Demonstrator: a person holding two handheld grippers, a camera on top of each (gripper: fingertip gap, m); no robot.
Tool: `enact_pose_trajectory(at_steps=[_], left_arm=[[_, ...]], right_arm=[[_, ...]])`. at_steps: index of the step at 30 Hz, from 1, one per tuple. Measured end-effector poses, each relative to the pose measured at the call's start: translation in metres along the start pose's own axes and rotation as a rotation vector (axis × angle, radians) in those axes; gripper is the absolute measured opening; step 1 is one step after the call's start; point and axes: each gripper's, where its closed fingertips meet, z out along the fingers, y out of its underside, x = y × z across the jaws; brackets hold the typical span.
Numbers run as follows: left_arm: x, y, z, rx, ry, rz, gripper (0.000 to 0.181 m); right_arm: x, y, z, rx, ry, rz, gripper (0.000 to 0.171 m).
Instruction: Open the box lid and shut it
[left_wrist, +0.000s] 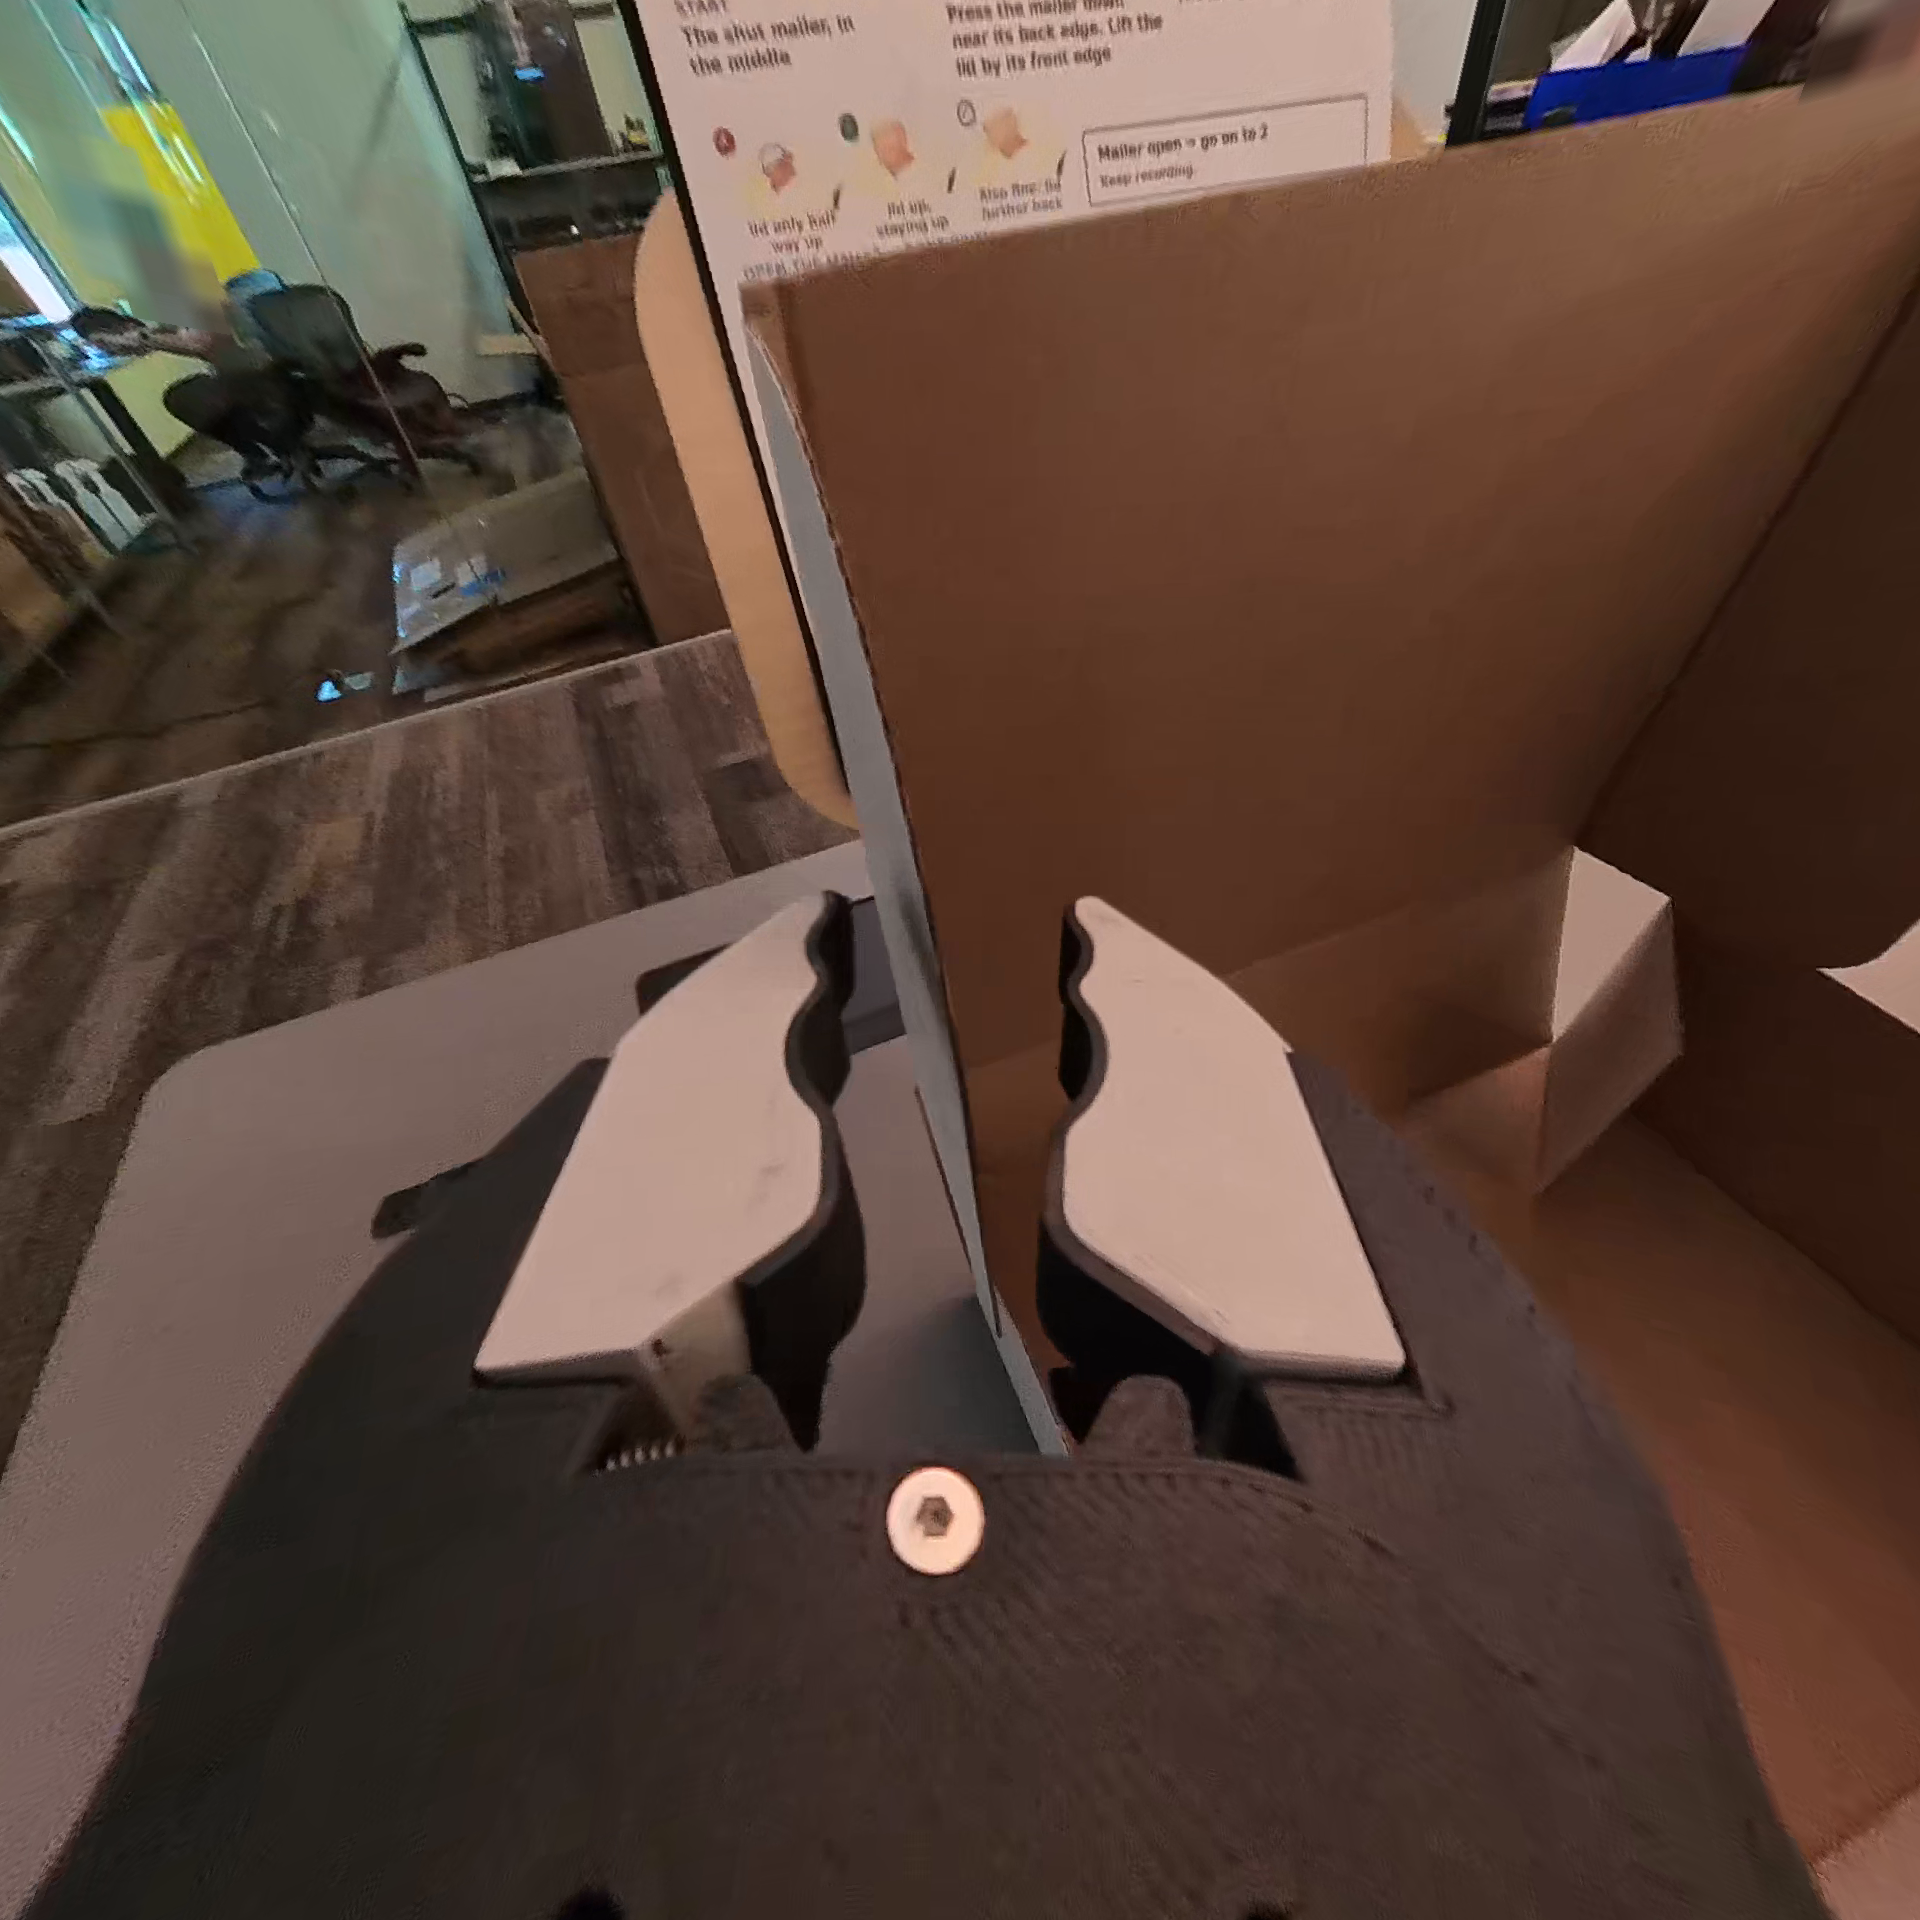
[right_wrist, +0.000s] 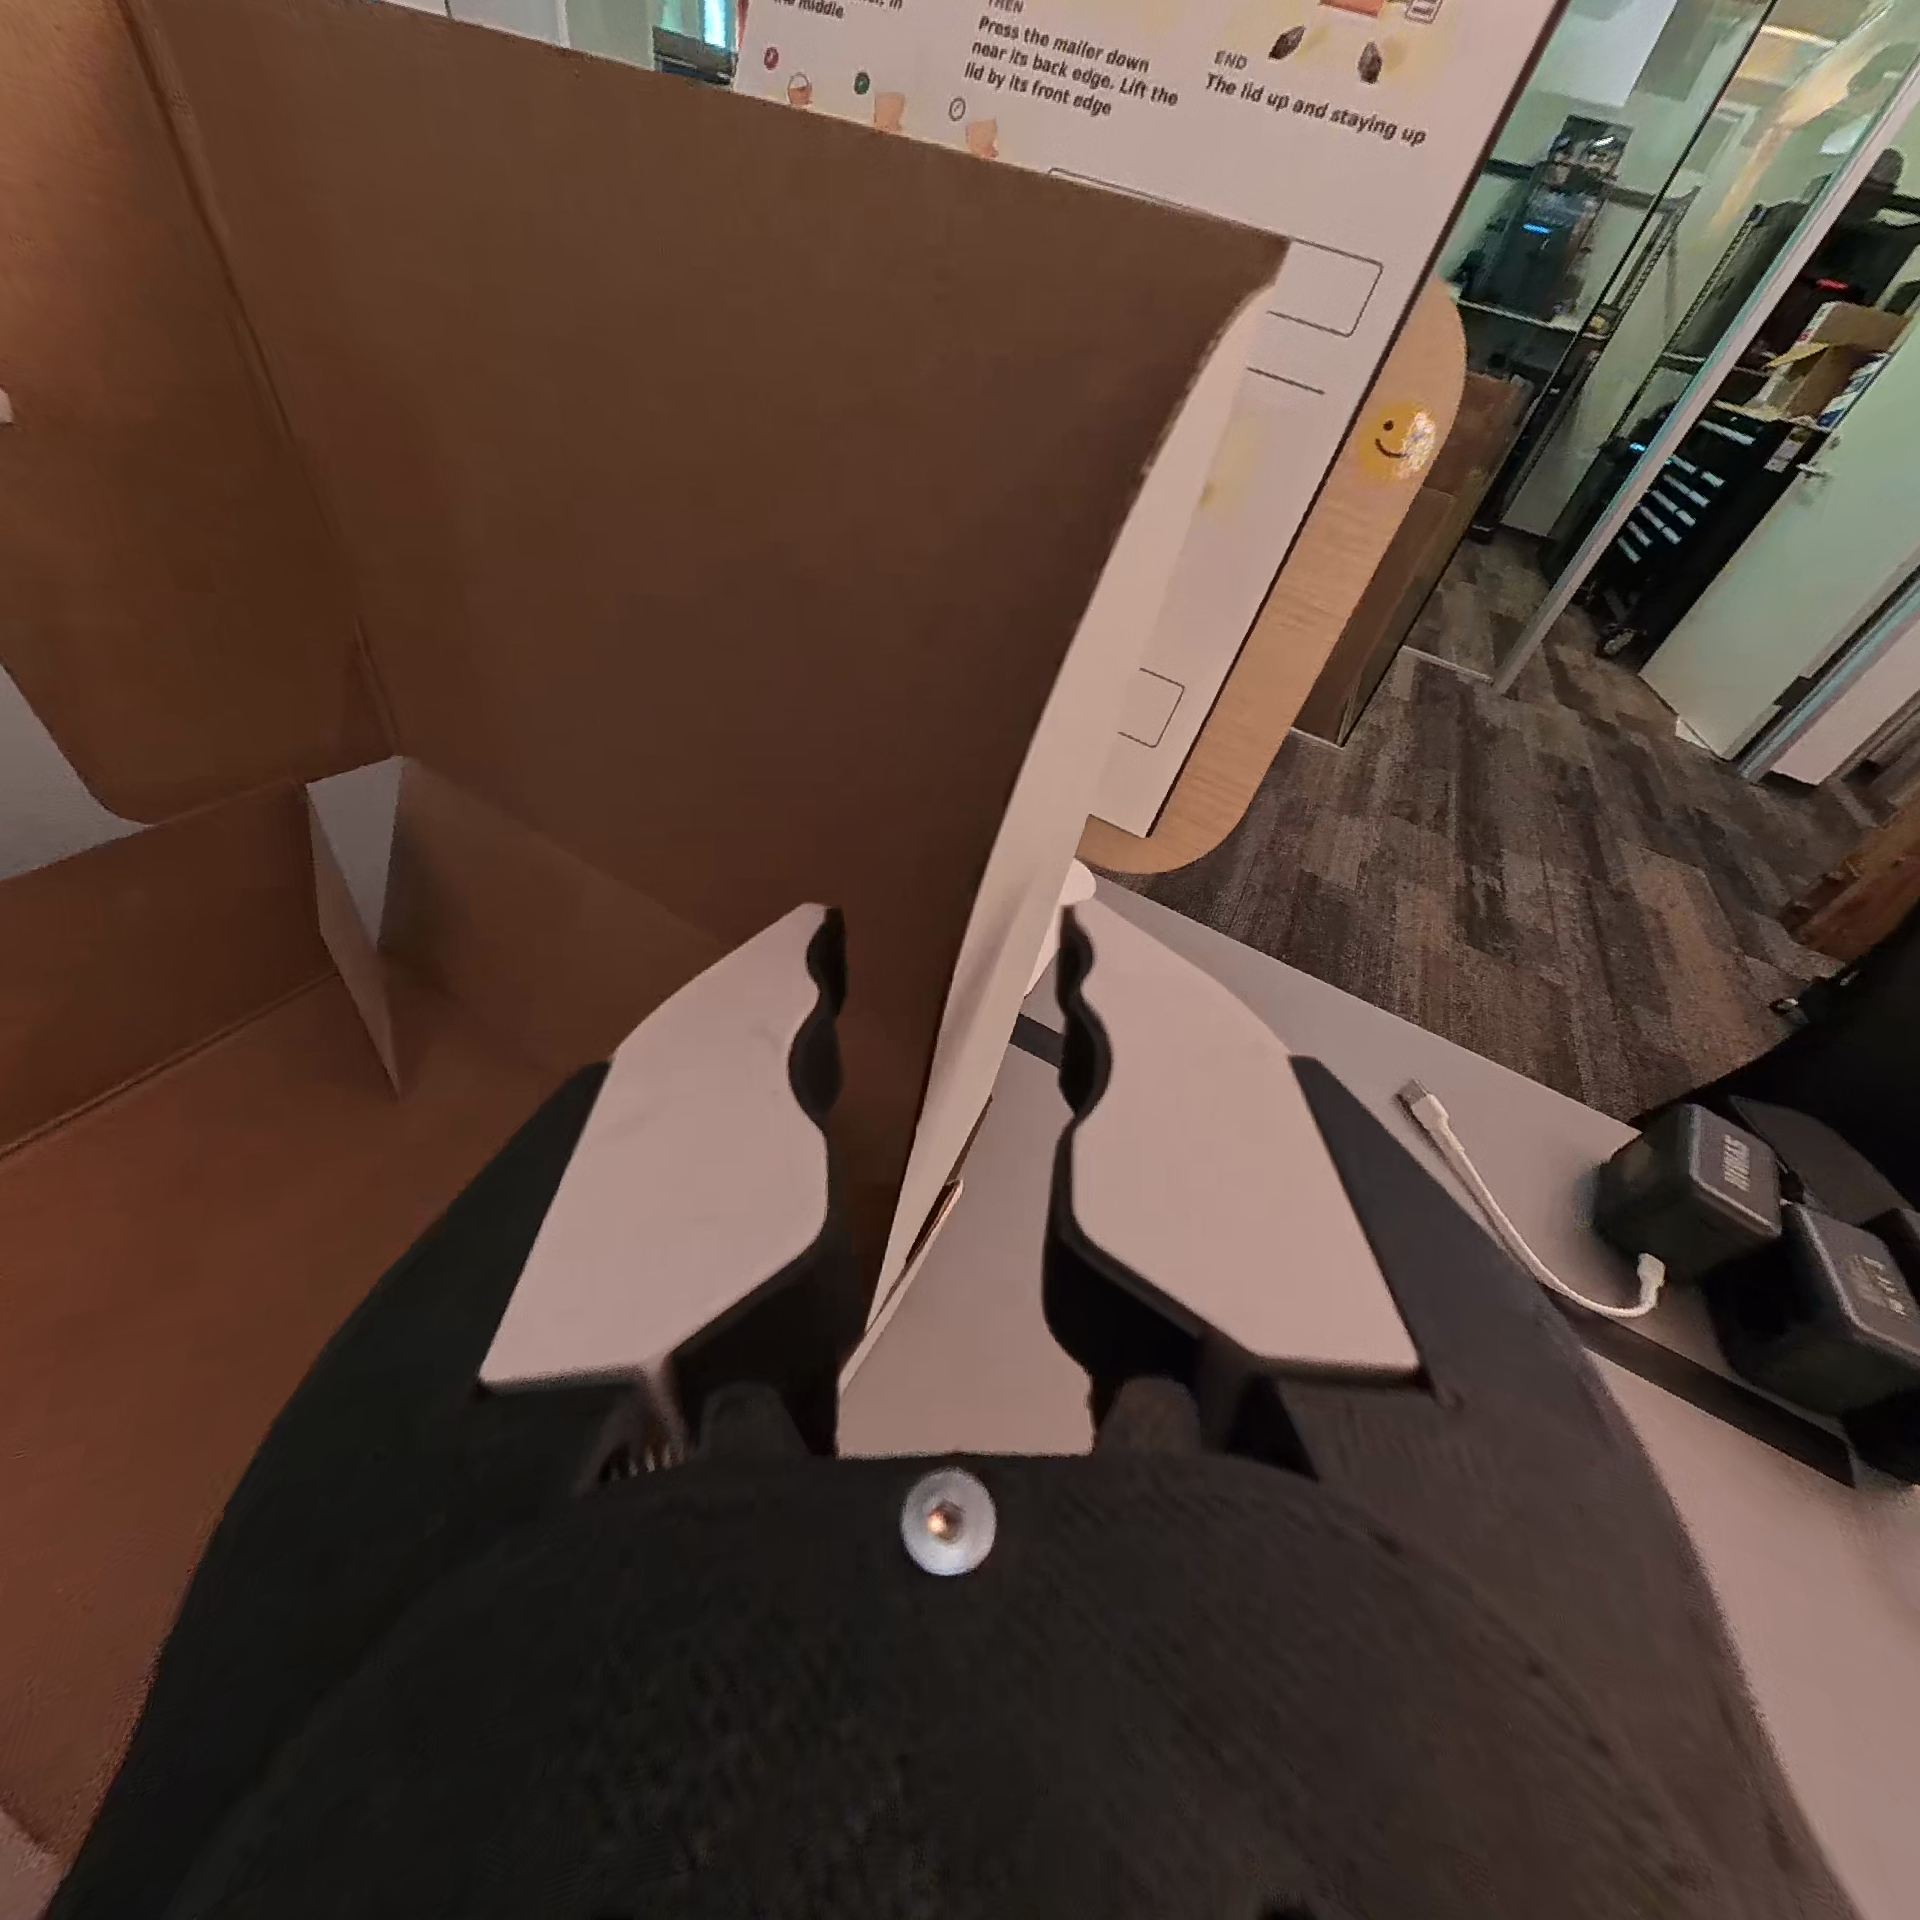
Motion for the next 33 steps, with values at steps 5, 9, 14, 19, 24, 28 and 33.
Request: enact_pose_trajectory(at_steps=[5,9,14,19,24,28,33], left_arm=[[-0.005,0.011,0.009,-0.052,-0.075,0.045,0.008],[-0.003,0.008,0.004,-0.071,-0.138,0.108,0.006],[0.002,0.010,-0.003,-0.106,-0.157,0.108,0.005],[0.008,0.013,-0.009,-0.135,-0.160,0.099,0.006],[0.013,0.017,-0.014,-0.174,-0.165,0.126,0.006],[0.016,0.020,-0.015,-0.199,-0.163,0.146,0.006],[0.014,0.021,-0.016,-0.206,-0.157,0.138,0.005]], right_arm=[[-0.002,-0.002,0.001,-0.009,0.042,-0.074,0.014],[-0.008,-0.008,0.000,0.005,0.026,-0.028,0.016],[-0.014,-0.006,-0.003,-0.022,0.008,0.019,0.018],[-0.019,-0.001,-0.007,-0.080,0.032,-0.036,0.019],[-0.021,0.003,-0.016,-0.155,0.034,-0.089,0.019],[-0.018,0.002,-0.020,-0.164,0.027,-0.109,0.020],[-0.012,-0.001,-0.023,-0.145,-0.016,-0.073,0.032]])
